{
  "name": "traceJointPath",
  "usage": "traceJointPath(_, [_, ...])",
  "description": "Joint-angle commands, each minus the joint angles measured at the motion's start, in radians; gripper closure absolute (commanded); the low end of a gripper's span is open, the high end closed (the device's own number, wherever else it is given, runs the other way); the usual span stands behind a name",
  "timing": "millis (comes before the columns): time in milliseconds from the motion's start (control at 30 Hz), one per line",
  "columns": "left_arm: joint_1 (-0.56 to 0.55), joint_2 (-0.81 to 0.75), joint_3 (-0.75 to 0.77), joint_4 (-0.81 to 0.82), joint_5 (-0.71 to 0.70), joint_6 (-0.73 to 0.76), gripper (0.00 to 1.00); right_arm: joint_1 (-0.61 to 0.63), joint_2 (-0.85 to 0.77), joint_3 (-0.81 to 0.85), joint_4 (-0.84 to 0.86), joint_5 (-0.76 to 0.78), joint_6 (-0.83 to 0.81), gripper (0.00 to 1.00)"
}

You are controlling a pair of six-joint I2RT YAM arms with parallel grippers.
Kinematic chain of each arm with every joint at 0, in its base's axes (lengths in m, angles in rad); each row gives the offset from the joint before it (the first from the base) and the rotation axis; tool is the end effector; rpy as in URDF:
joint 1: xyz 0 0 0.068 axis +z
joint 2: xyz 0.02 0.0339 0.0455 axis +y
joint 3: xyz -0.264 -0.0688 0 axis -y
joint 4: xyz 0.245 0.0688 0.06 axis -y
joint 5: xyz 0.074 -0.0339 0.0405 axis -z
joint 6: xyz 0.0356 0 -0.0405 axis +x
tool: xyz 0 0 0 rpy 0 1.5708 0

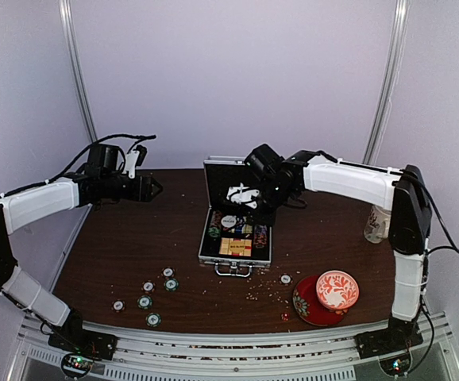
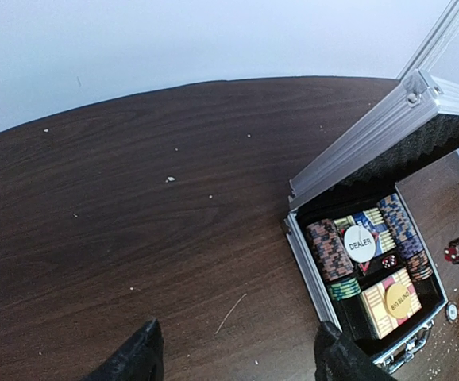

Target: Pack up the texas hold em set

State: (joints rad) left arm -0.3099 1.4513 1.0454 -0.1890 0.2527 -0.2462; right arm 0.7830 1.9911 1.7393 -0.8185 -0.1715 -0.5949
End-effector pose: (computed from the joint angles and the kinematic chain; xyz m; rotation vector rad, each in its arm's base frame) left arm 0.3088 -0.1082 0.2732 0.2183 2.1939 -0.5891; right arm 0.3021 0.3092 0.2559 -1.7262 2.0046 0.2898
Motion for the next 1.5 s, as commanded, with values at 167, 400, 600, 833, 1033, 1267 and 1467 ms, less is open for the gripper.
traceJointPath(167, [0.008, 0.013, 0.027, 0.022, 0.021, -0.010, 0.34, -0.014, 0.184, 0.144, -0.030, 0.007, 0.082, 0.93])
traceJointPath(400, [0.008, 0.017, 0.028, 0.022, 0.027, -0.009, 0.34, -0.014, 0.240, 0.172, -0.020, -0.004, 0.083, 0.92])
traceJointPath(600, [0.008, 0.018, 0.028, 0.022, 0.027, -0.009, 0.34, -0.021, 0.267, 0.172, -0.007, 0.003, 0.086, 0.92])
traceJointPath(833, [0.008, 0.021, 0.029, 0.022, 0.030, -0.007, 0.34, -0.024, 0.280, 0.177, 0.013, 0.004, 0.084, 0.91])
traceJointPath(1033, [0.008, 0.025, 0.030, 0.020, 0.029, -0.007, 0.34, -0.024, 0.294, 0.179, 0.016, 0.004, 0.082, 0.88])
traceJointPath(1267, [0.008, 0.029, 0.030, 0.020, 0.030, -0.007, 0.35, -0.025, 0.298, 0.188, 0.024, 0.007, 0.081, 0.79])
traceJointPath(1467, [0.008, 0.029, 0.031, 0.020, 0.030, -0.007, 0.35, -0.025, 0.289, 0.194, 0.020, 0.010, 0.078, 0.75])
